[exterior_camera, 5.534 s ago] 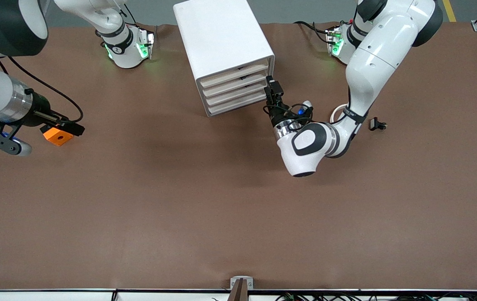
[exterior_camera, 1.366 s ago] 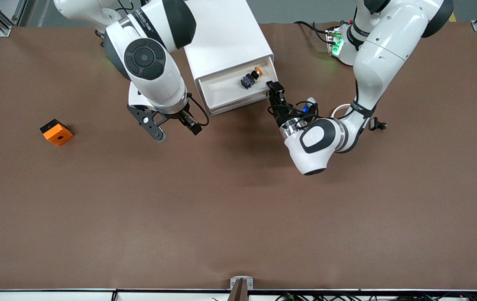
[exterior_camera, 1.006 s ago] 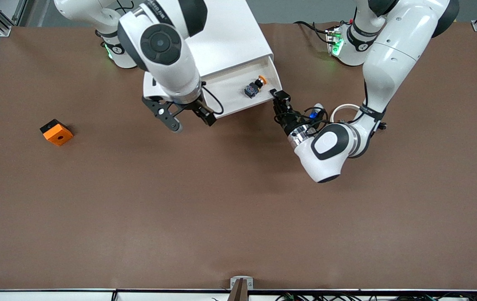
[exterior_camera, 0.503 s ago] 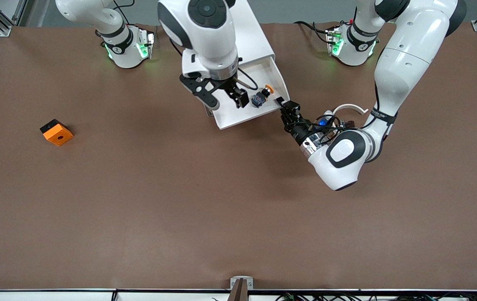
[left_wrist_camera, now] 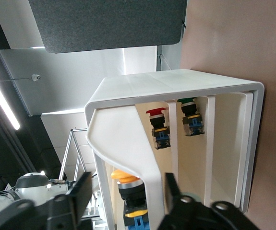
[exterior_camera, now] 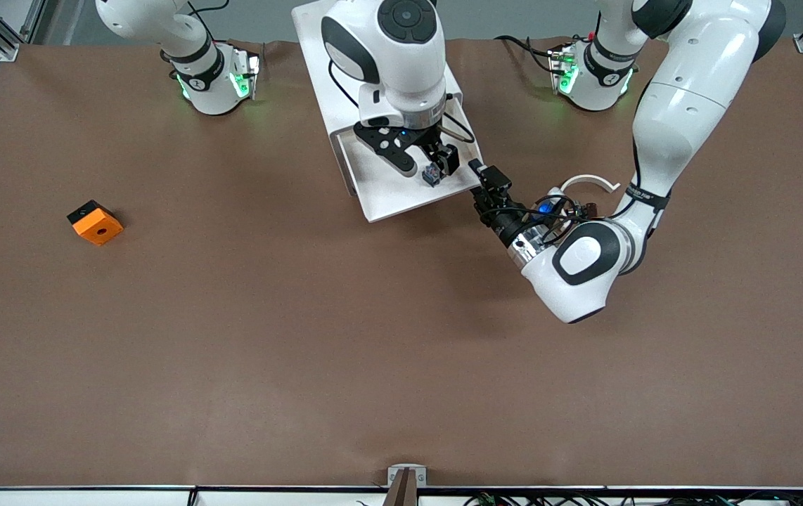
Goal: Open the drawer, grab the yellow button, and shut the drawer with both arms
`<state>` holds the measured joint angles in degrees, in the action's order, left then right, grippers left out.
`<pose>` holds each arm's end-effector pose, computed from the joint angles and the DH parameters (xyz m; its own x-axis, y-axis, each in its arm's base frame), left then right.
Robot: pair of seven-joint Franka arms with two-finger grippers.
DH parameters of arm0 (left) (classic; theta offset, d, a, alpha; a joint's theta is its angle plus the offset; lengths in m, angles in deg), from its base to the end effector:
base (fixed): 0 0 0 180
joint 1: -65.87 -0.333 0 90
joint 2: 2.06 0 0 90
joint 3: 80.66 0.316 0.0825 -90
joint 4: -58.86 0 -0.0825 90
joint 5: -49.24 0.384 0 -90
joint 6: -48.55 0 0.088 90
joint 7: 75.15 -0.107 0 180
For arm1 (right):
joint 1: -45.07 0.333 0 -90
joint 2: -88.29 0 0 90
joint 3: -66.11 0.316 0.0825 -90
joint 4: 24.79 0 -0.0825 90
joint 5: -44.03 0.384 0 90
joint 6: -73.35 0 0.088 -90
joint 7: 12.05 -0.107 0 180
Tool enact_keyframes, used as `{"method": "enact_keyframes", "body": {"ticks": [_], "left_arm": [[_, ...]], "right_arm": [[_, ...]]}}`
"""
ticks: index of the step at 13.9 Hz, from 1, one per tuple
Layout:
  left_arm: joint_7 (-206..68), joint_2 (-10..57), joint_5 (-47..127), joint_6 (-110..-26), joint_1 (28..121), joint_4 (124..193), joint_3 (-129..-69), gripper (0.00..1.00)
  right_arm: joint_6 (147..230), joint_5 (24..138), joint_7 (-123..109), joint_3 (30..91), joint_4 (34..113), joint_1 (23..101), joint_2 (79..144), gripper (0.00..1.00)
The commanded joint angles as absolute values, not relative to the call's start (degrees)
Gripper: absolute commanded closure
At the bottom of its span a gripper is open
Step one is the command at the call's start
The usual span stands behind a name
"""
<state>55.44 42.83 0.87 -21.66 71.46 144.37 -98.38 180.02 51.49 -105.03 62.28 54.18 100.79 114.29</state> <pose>0.5415 -0.3029 0.2545 -0.4936 0.8653 -0.0871 0.1433 -0.0178 -0.9895 0.4151 0.5590 0.4579 0.7321 -0.6742 -0.0978 -0.6790 -0.7338 -0.0242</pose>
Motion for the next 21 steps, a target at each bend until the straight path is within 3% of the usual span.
{"method": "enact_keyframes", "body": {"ticks": [1, 8, 15, 21], "left_arm": [[54.85, 43.12, 0.2, -21.05, 71.06, 143.32, -98.41, 0.0], [39.13, 41.97, 16.34, -28.16, 71.41, 140.42, -98.76, 0.0], [18.39, 40.83, 33.32, -46.61, 71.32, 140.42, -99.03, 0.0], [5.48, 39.6, 42.02, -56.56, 72.46, 140.6, -99.2, 0.0]], "right_arm": [[179.43, 51.32, -106.79, 61.63, 50.63, 101.94, 117.29, 0.0], [180.22, 51.32, -109.59, 61.63, 48.35, 102.46, 121.5, 0.0], [179.78, 49.31, -110.05, 61.63, 47.55, 103.96, 123.45, 0.0], [179.34, 48.16, -110.13, 61.28, 47.46, 103.35, 123.01, 0.0]]}}
